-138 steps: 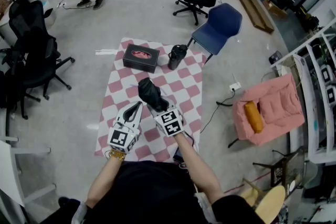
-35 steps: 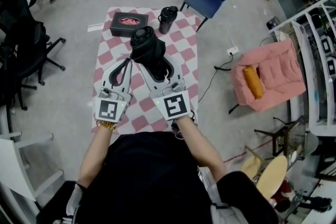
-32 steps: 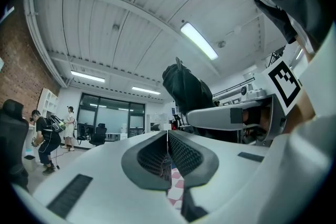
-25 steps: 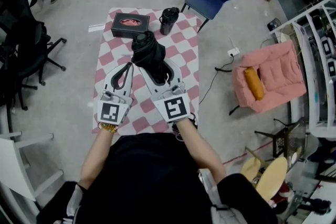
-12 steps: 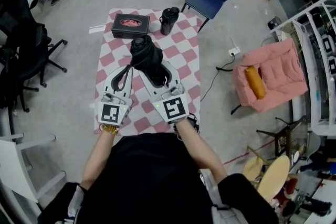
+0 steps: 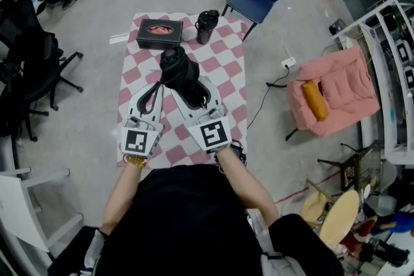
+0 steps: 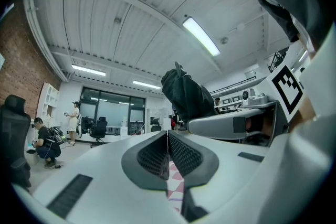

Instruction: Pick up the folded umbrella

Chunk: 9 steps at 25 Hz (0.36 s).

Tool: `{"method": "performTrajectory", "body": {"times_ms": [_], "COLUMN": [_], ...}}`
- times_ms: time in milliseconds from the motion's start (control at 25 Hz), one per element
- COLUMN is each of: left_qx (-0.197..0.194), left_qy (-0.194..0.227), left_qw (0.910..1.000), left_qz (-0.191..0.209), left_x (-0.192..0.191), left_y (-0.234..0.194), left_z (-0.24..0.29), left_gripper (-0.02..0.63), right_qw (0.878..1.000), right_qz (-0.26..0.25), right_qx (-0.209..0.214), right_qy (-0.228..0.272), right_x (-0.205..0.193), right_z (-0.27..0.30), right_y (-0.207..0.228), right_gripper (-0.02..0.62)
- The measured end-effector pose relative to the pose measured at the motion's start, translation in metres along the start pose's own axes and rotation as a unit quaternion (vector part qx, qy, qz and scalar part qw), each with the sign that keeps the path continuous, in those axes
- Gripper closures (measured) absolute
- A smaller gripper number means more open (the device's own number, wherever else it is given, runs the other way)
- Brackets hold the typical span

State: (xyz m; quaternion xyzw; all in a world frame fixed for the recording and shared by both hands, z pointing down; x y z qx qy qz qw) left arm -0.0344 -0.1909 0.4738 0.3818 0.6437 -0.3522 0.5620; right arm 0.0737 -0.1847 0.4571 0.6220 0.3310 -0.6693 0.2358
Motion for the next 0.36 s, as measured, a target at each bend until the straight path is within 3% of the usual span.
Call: {"method": "performTrajectory", "body": {"times_ms": [360], "left_qx": [-0.001], "left_qy": [-0.001], "left_qw": [1.0000], "left_qz": [0.004], "left_x": [-0.0011], "left_y": [-0.0005], "left_z": [-0.0007], "left_gripper": [0.591], "right_qw": [1.000], "right_qz": [0.005], "right_qx": [0.002], "right_qy": [-0.006], "right_x": [-0.0026], "right_z": [0.0003], "right_y": [0.0020], "right_gripper": [0.377]}}
Point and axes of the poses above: the fingertips, and each gripper's own axes: z forward along the fingers, y to its right, x out of its top, the point moved 5 cm from there along -z, backward along the fingers, and after that the axes turned 13 degrees about x, right-handed, at the moved point
